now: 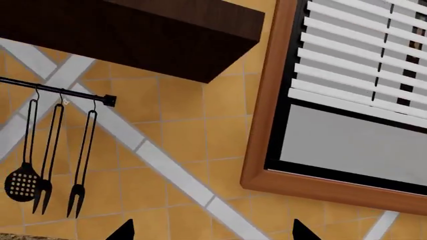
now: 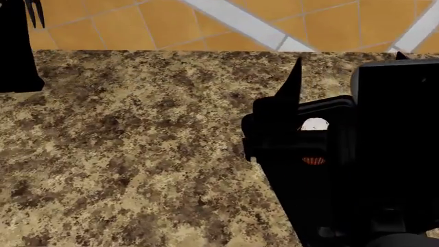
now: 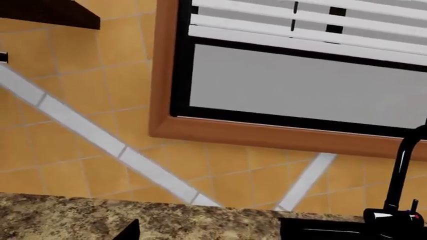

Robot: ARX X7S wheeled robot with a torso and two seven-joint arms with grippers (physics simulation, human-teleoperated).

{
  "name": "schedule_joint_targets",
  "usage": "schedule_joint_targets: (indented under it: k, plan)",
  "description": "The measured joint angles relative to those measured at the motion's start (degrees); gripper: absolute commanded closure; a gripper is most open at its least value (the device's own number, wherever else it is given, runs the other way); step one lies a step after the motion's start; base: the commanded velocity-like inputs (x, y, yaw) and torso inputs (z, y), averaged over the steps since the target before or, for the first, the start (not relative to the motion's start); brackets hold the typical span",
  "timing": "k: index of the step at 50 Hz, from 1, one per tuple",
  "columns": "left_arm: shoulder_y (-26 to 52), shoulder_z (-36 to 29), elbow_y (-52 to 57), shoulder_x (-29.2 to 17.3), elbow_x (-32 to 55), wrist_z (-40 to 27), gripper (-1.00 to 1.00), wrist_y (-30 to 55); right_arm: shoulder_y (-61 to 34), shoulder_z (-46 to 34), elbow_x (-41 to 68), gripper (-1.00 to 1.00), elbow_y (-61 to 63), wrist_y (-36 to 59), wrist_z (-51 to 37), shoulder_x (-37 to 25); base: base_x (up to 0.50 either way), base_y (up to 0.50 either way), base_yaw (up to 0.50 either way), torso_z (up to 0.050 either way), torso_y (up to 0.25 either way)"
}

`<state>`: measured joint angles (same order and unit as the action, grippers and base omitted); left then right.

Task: Move the fresh-baked cupcake off the tray onto the counter, and place the bowl used for mixing into the sink.

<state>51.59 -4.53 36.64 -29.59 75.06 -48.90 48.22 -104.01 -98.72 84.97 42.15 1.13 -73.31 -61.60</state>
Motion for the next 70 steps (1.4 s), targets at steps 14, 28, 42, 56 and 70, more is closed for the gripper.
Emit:
schedule_joint_targets:
  k: [14, 28, 42, 56, 70]
  plan:
    - [-0.1, -0.4, 0.3, -0.2, -0.3, -0.1, -1.00, -0.2, -5.4, 1.4, 9.1, -1.00, -6.9, 5.6, 6.8, 1.7, 0.00, 0.00, 0.00, 0.000, 0.000]
    - [0.0, -0.7, 0.5, -0.4, -0.2, -0.2, -1.00, -0.2, -10.5, 2.6, 13.6, -1.00, -12.9, 11.2, 10.7, 4.3, 0.32, 0.00, 0.00, 0.000, 0.000]
    - [0.0, -1.0, 0.3, -0.6, -0.1, -0.2, -1.00, -0.3, -10.1, 3.1, 18.4, -1.00, -13.9, 12.3, 13.7, 4.9, 0.09, 0.00, 0.00, 0.000, 0.000]
    - [0.0, -1.2, 0.2, -0.7, -0.2, -0.1, -1.00, -0.6, -7.8, 1.7, 29.0, -1.00, -21.1, 16.2, 20.7, 5.7, 0.00, 0.00, 0.00, 0.000, 0.000]
    - [0.1, -1.5, 0.0, -0.8, -0.2, -0.2, -1.00, -0.8, -5.3, 0.1, 33.6, -1.00, -27.3, 18.8, 24.5, 6.7, 0.00, 0.00, 0.00, 0.000, 0.000]
